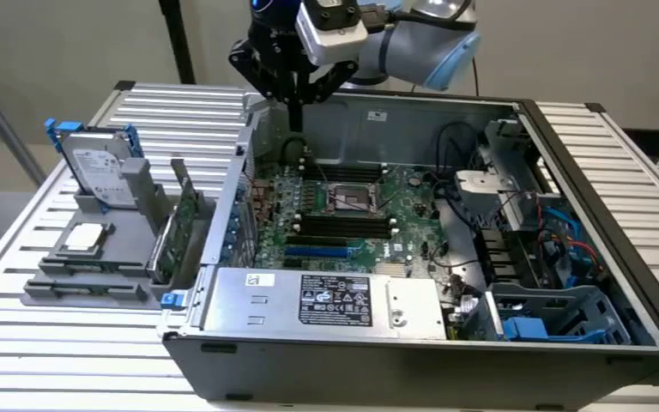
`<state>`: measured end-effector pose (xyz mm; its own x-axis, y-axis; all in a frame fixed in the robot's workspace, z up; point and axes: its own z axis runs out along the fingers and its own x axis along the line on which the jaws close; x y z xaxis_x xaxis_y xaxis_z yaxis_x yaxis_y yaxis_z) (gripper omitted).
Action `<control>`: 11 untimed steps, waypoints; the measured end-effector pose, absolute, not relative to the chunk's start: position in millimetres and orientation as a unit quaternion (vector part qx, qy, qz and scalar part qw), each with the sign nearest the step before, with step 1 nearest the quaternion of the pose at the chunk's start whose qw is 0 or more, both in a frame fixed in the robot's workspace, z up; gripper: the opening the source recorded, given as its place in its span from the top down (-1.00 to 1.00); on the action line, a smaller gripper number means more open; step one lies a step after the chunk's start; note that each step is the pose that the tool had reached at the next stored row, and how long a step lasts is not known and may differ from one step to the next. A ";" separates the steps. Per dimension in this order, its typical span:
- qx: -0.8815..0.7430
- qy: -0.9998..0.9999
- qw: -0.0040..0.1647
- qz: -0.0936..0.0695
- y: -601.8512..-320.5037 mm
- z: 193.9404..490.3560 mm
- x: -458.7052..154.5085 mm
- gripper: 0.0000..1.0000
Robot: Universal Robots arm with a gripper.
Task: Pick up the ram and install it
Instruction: 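Reach for the ram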
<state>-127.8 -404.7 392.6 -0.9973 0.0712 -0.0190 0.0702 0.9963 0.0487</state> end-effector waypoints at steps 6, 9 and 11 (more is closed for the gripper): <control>0.035 0.999 0.010 0.024 -419.5 392.1 -148.5 1.00; 0.035 0.999 0.010 0.024 -424.3 391.5 -160.6 1.00; 0.035 0.999 0.010 0.024 -427.1 391.0 -169.0 1.00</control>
<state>-169.0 -427.1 391.0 -0.9973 0.0711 -0.0190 0.0701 0.9963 0.0487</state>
